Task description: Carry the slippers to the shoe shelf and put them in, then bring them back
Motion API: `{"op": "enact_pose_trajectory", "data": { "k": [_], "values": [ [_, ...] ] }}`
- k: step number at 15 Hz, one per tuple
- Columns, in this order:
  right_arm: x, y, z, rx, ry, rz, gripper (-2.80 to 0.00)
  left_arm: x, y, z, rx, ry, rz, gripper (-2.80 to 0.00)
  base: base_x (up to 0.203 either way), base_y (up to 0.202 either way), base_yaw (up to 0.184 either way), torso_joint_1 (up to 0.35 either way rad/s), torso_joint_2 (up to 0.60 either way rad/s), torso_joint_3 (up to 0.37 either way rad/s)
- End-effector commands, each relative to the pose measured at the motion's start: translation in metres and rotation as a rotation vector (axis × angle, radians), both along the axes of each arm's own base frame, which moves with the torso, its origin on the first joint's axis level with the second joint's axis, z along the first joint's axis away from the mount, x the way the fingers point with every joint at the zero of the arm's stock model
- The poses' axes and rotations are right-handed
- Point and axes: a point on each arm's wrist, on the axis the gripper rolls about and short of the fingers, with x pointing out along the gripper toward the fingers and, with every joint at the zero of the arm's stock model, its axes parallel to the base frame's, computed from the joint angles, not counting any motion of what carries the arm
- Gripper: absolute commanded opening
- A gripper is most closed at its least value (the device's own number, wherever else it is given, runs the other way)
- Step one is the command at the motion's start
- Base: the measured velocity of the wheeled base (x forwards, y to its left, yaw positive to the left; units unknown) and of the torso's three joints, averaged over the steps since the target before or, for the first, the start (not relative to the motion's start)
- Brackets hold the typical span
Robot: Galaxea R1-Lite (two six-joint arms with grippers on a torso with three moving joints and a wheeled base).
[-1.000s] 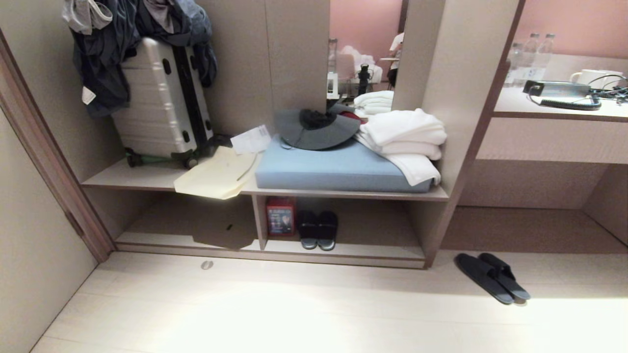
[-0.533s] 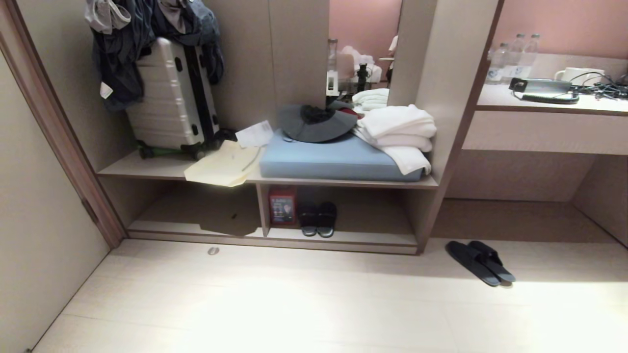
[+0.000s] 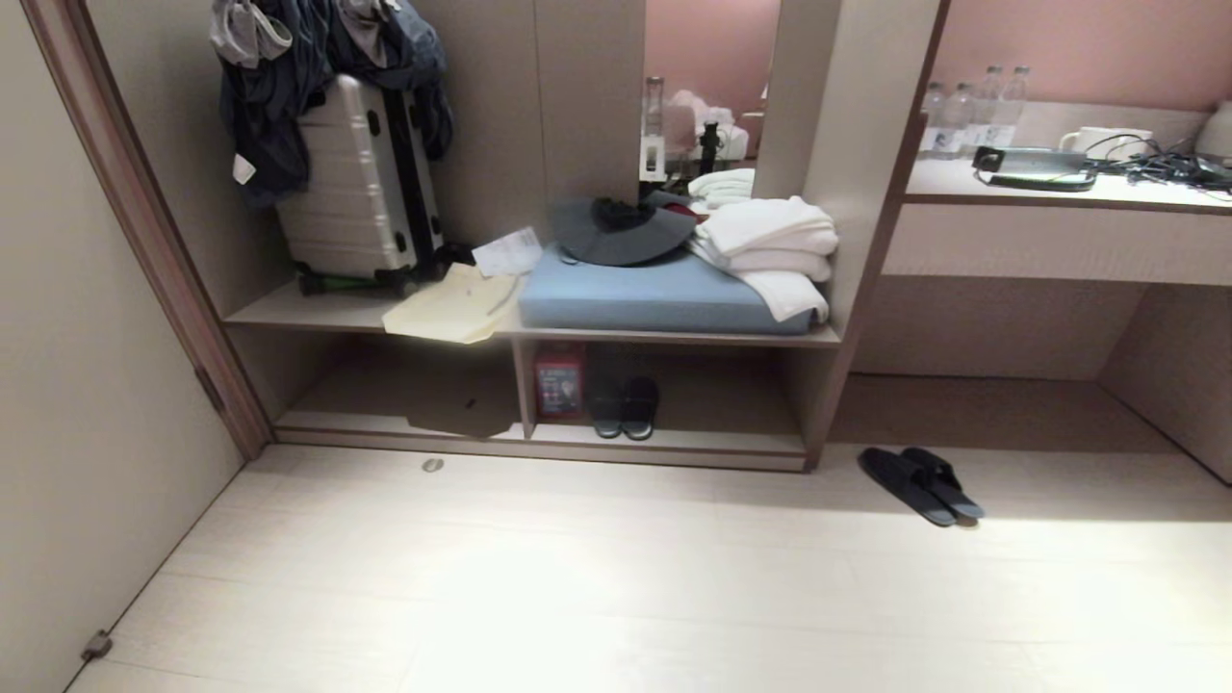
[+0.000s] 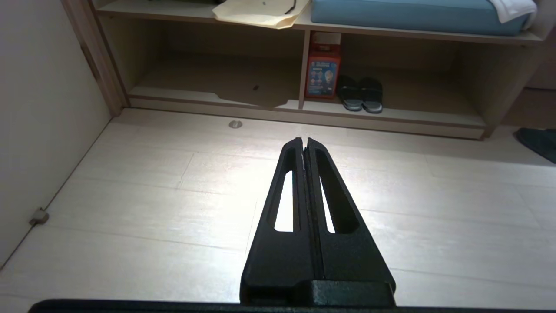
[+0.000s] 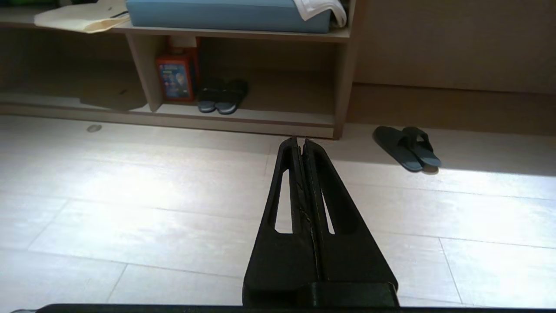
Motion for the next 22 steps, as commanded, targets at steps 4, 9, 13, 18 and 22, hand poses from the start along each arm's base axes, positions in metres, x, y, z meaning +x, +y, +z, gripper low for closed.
{"op": "enact_pose_trajectory", "data": {
  "k": [4, 9, 13, 18, 22],
  "values": [
    [0.0001, 0.0, 0.0001, 0.0, 0.0, 0.0, -2.8, 0.0, 0.0, 0.0, -0.002, 0.0, 0.001, -2.8, -0.195, 0.0, 0.002, 0.004, 0.0, 0.002],
    [0.0, 0.0, 0.0001, 0.003, -0.001, 0.0, -2.8, 0.0001, 0.0, -0.0002, -0.002, 0.0, 0.001, -2.8, -0.194, 0.0, 0.001, 0.003, 0.0, 0.003],
    [0.0, 0.0, 0.0001, 0.003, -0.001, 0.0, -2.8, 0.0, 0.0, 0.0, -0.002, 0.0, 0.001, -2.8, -0.193, 0.0, 0.0, 0.0, 0.0, 0.002],
    [0.0, 0.0, 0.0001, 0.003, -0.001, 0.0, -2.8, 0.0, 0.0, 0.0001, -0.002, -0.001, 0.001, -2.8, -0.195, 0.0, 0.001, 0.003, 0.0, 0.002],
    [0.0, 0.0, 0.0001, 0.003, -0.001, 0.0, -2.8, 0.0, 0.0, 0.0, -0.002, 0.0, 0.001, -2.8, -0.195, 0.0, 0.001, 0.004, 0.0, 0.002]
  ]
}}
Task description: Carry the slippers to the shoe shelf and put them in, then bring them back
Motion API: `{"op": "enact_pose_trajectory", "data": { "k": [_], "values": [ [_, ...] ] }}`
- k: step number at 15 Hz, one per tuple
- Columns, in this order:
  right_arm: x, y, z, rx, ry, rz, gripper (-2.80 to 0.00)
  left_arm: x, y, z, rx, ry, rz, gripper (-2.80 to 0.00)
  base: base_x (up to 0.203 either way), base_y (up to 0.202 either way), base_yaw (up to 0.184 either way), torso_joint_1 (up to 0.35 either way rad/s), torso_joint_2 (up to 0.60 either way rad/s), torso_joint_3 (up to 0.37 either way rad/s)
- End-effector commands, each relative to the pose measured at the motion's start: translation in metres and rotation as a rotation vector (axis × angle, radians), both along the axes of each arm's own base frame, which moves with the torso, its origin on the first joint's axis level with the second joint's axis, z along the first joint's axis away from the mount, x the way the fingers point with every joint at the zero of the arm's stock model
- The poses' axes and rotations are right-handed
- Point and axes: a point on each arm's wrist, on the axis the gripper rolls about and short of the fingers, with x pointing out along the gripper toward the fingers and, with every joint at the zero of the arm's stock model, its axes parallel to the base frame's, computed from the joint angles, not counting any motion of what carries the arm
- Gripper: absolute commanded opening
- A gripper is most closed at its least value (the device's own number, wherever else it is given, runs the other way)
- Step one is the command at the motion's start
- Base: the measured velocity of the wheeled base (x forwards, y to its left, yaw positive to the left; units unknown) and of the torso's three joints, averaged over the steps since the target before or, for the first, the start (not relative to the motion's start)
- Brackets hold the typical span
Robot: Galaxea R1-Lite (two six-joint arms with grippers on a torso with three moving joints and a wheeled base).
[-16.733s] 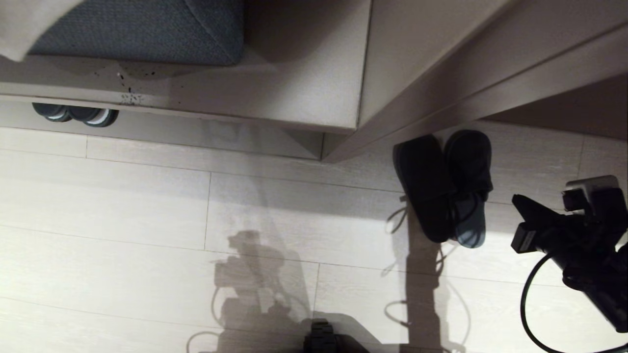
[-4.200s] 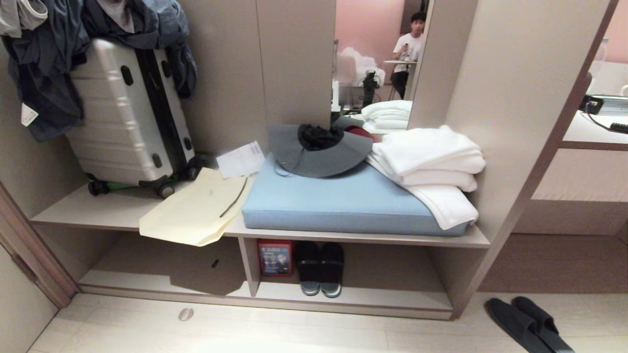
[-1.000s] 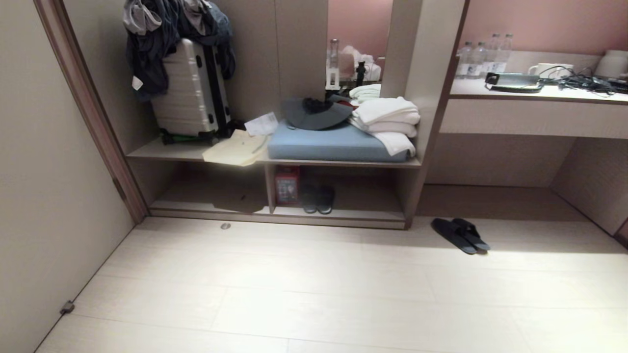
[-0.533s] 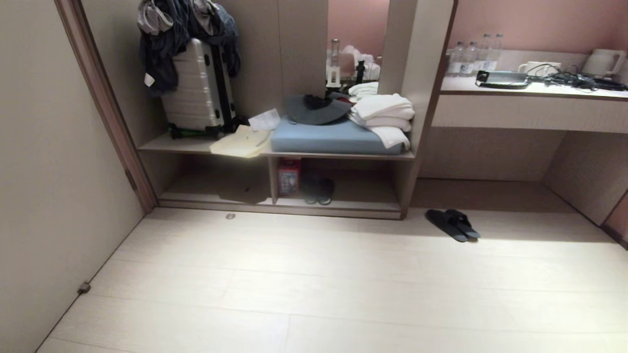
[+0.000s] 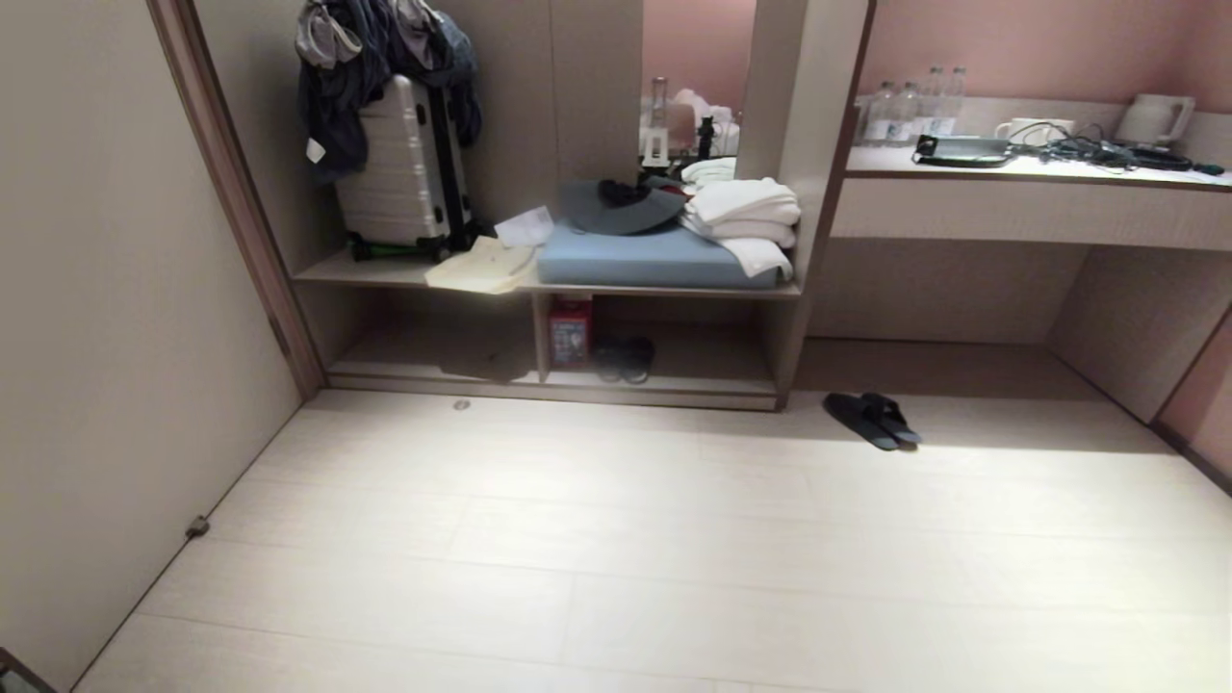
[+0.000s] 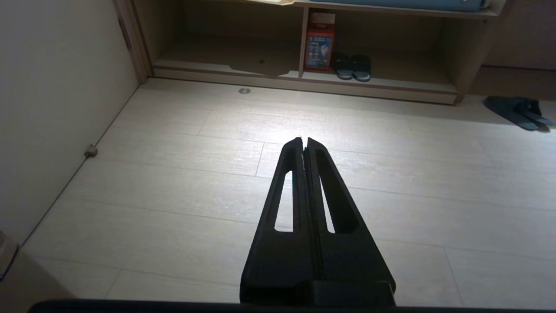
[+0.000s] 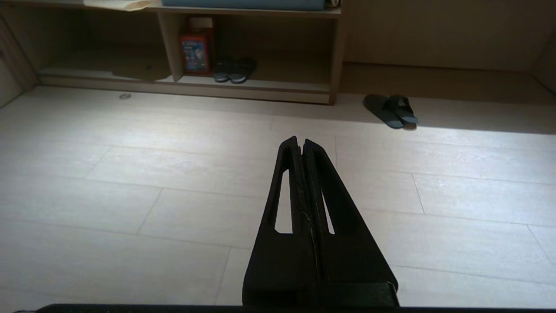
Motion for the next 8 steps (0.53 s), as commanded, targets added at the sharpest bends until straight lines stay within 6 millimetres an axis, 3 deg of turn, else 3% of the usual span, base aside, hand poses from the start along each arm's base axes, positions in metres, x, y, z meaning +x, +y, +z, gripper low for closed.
{"op": "enact_pose_trajectory", "data": {
  "k": [1, 3, 8],
  "values": [
    [0.0, 0.0, 0.0, 0.0, -0.001, 0.001, -2.8, 0.0, 0.0, 0.0001, 0.0, -0.001, 0.001, -2.8, -0.197, 0.0, 0.002, 0.0, 0.0, 0.0],
    [0.0, 0.0, 0.0, 0.0, -0.001, 0.001, -2.8, 0.0, 0.0, 0.0001, 0.001, -0.001, 0.001, -2.8, -0.145, 0.0, -0.005, 0.002, 0.0, 0.003],
    [0.0, 0.0, 0.0, 0.0, -0.001, 0.001, -2.8, 0.0, 0.0, 0.0, 0.001, 0.0, 0.001, -2.8, 0.0, 0.0, 0.0, 0.0, 0.0, 0.0]
  ]
}}
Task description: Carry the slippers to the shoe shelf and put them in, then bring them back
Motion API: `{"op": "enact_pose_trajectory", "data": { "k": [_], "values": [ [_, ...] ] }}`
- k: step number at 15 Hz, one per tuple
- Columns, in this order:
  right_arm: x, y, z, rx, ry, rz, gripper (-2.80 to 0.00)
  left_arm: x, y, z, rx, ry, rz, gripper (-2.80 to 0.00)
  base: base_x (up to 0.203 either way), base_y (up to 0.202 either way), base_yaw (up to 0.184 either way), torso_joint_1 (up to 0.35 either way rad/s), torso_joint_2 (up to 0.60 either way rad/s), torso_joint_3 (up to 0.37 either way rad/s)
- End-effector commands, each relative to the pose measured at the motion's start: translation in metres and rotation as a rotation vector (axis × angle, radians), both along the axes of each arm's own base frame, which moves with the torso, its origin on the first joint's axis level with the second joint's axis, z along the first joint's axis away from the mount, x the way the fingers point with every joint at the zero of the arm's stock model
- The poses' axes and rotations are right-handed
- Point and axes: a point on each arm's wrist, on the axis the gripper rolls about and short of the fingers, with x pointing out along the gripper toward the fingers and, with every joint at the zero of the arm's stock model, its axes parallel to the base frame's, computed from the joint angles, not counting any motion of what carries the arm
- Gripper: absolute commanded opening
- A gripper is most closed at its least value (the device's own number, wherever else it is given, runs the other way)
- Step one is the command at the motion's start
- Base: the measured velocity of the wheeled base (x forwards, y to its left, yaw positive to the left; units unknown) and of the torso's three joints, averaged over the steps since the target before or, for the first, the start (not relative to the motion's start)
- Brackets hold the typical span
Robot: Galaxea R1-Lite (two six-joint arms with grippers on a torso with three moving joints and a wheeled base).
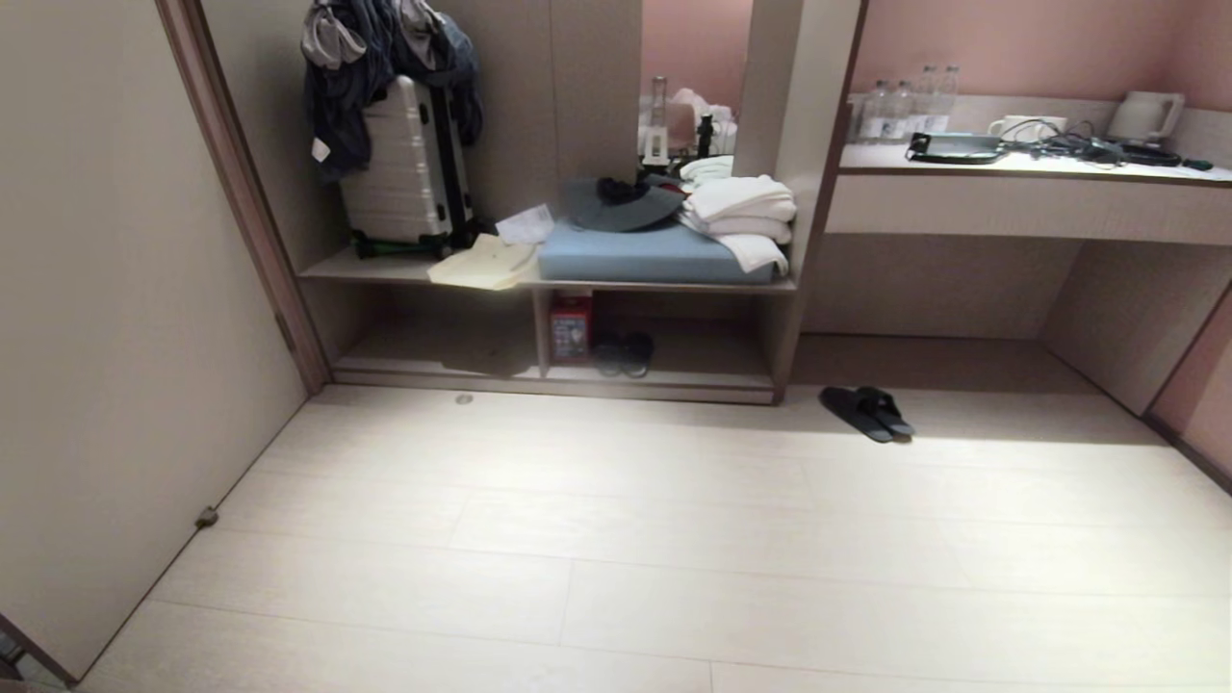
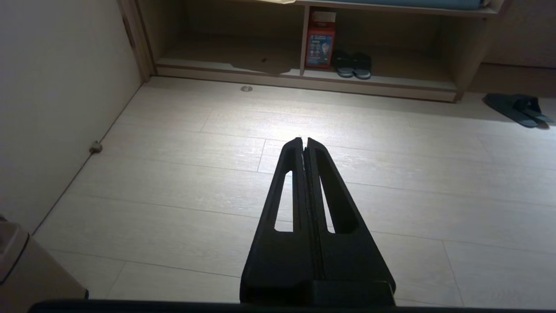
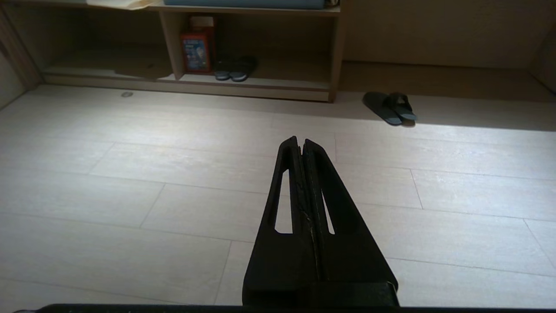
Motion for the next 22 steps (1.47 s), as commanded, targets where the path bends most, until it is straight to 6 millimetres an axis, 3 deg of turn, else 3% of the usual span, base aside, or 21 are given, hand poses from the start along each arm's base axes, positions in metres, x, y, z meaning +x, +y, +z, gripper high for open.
{"op": "enact_pose_trajectory", "data": {
  "k": [1, 22],
  "values": [
    [0.0, 0.0, 0.0001, 0.0, -0.001, 0.001, -2.8, 0.0, 0.0, 0.0, -0.001, 0.0, 0.0, -2.8, 0.0, 0.0, 0.0, 0.0, 0.0, 0.0],
    [0.0, 0.0, 0.0001, 0.0, -0.001, 0.001, -2.8, 0.0, 0.0, 0.0, 0.0, 0.0, 0.0, -2.8, 0.0, 0.0, 0.0, 0.0, 0.0, 0.0]
  ]
}}
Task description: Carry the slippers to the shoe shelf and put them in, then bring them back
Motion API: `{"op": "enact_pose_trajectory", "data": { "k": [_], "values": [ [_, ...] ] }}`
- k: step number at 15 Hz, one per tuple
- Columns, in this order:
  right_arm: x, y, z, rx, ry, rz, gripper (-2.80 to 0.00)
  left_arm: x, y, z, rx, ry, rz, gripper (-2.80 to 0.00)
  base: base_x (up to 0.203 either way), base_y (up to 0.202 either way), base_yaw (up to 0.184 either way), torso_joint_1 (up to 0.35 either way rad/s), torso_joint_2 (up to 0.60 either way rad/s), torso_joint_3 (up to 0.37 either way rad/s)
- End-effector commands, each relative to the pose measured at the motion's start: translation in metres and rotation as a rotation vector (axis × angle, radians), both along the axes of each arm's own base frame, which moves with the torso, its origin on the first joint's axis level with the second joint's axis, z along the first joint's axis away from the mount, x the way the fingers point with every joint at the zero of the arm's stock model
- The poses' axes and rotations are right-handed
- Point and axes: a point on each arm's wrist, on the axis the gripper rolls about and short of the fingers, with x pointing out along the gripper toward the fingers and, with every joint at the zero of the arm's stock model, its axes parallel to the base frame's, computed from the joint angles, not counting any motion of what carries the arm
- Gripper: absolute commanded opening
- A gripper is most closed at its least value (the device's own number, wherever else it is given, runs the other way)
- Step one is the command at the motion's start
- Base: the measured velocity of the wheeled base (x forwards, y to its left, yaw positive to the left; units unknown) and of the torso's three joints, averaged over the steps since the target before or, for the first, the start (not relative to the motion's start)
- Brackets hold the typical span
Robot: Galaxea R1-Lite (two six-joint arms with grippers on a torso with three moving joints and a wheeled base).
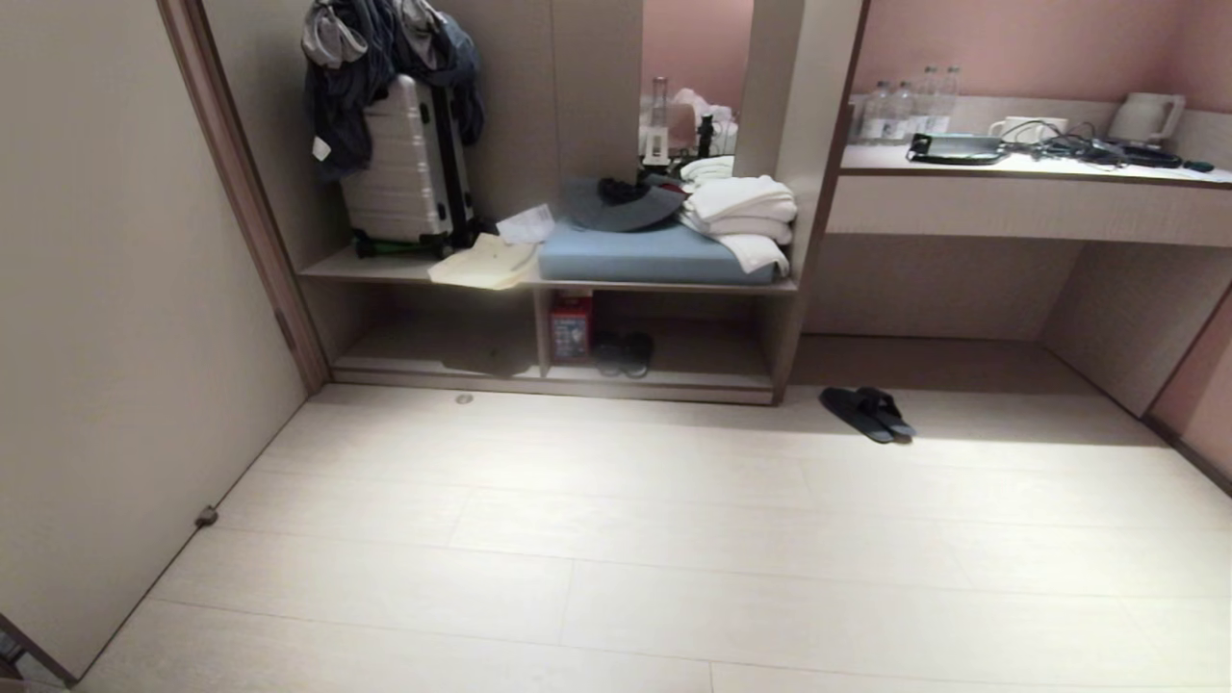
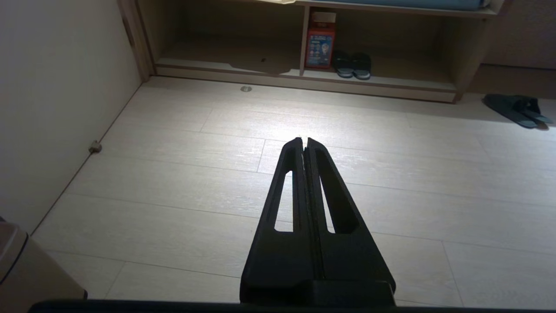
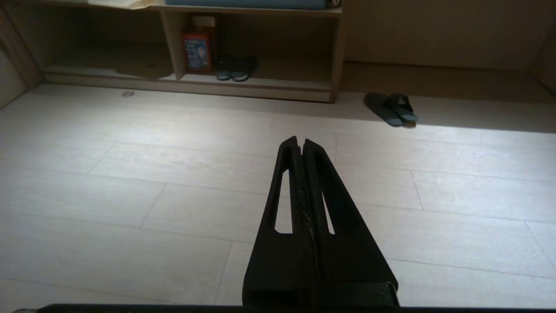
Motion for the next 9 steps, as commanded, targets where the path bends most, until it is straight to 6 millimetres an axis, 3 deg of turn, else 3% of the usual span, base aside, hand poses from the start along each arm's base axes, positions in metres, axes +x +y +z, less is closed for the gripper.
{"op": "enact_pose_trajectory", "data": {
  "k": [1, 9],
  "values": [
    [0.0, 0.0, 0.0, 0.0, -0.001, 0.0, -2.8, 0.0, 0.0, 0.0, -0.002, 0.0, 0.0, -2.8, 0.0, 0.0, 0.0, 0.0, 0.0, 0.0],
    [0.0, 0.0, 0.0, 0.0, -0.001, 0.0, -2.8, 0.0, 0.0, 0.0001, -0.001, -0.001, 0.0, -2.8, 0.0, 0.0, 0.0, 0.0, 0.0, 0.0]
  ]
}}
